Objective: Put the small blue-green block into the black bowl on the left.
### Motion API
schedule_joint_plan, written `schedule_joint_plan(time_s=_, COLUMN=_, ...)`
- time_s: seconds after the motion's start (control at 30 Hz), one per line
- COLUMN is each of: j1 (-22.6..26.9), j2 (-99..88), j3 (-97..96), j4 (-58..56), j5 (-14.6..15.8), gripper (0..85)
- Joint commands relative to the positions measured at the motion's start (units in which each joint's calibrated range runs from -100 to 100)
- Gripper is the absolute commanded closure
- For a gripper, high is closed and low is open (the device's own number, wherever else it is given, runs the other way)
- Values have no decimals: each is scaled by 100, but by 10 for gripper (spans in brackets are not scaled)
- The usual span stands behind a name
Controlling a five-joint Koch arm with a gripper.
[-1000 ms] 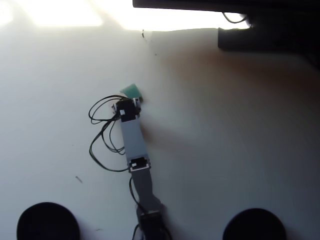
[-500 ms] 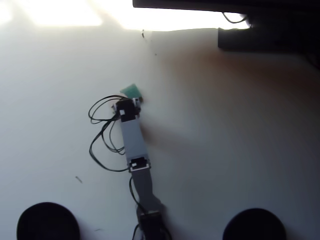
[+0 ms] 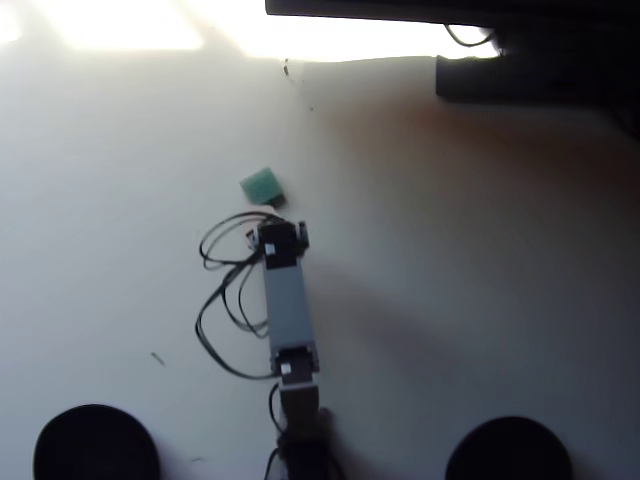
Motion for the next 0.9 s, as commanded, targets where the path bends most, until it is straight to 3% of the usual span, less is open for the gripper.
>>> schedule_joint_plan(time_s=0.0, j1=-10, j2=-1315, j3=-829, j4=519, j5=-112, gripper=294)
schedule_joint_plan(time_s=0.1, j1=107, j2=-2922, j3=-3019, j4=2059, j5=-381, gripper=279)
schedule_joint_plan(time_s=0.2, j1=366, j2=-4475, j3=-4932, j4=3210, j5=-366, gripper=277)
schedule_joint_plan(time_s=0.5, j1=947, j2=-6489, j3=-6531, j4=2886, j5=-259, gripper=273)
schedule_joint_plan(time_s=0.63, j1=1685, j2=-7078, j3=-6864, j4=2635, j5=-220, gripper=275)
schedule_joint_plan(time_s=0.87, j1=2950, j2=-6510, j3=-6679, j4=2529, j5=381, gripper=275)
